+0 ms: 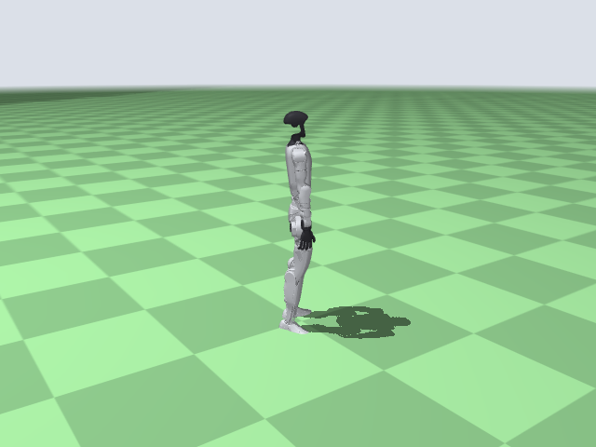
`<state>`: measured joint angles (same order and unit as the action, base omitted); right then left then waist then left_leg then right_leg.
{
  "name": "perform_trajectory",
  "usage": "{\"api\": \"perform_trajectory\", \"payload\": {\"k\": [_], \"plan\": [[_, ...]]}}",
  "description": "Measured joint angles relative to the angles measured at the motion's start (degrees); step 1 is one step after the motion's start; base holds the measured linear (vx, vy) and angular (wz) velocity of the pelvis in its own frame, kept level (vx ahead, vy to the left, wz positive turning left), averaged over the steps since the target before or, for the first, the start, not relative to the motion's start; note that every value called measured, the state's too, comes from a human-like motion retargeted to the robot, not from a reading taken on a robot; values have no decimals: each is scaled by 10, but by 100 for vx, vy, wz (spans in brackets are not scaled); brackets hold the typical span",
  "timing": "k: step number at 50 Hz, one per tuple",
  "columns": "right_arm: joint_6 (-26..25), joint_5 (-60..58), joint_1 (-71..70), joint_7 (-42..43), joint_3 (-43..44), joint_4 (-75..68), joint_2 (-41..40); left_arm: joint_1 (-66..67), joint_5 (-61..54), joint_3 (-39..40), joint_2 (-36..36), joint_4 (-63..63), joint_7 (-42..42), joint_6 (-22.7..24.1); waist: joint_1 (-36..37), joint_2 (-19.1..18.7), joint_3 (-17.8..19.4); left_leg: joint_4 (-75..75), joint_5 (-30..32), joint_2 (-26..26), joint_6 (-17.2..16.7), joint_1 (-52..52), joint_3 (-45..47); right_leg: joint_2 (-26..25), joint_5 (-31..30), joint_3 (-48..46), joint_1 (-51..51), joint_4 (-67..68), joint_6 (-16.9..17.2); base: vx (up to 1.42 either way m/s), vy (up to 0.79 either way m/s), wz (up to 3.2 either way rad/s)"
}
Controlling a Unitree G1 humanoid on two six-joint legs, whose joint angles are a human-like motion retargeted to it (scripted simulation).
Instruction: In place motions
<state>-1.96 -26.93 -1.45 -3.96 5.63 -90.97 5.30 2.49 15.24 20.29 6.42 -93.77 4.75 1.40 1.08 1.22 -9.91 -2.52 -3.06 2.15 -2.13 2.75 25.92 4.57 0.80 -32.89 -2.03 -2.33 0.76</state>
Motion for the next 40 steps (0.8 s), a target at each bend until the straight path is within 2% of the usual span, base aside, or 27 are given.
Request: {"api": "perform_trajectory", "payload": {"k": [40], "plan": [[0, -5, -2, -4, -2, 1, -2, 1, -2, 1, -3, -1, -2, -1, -3, -2, 3, -2, -2, 0, 1, 1, 0, 2, -1, -1, 0, 1, 0, 0, 0, 0]]}}
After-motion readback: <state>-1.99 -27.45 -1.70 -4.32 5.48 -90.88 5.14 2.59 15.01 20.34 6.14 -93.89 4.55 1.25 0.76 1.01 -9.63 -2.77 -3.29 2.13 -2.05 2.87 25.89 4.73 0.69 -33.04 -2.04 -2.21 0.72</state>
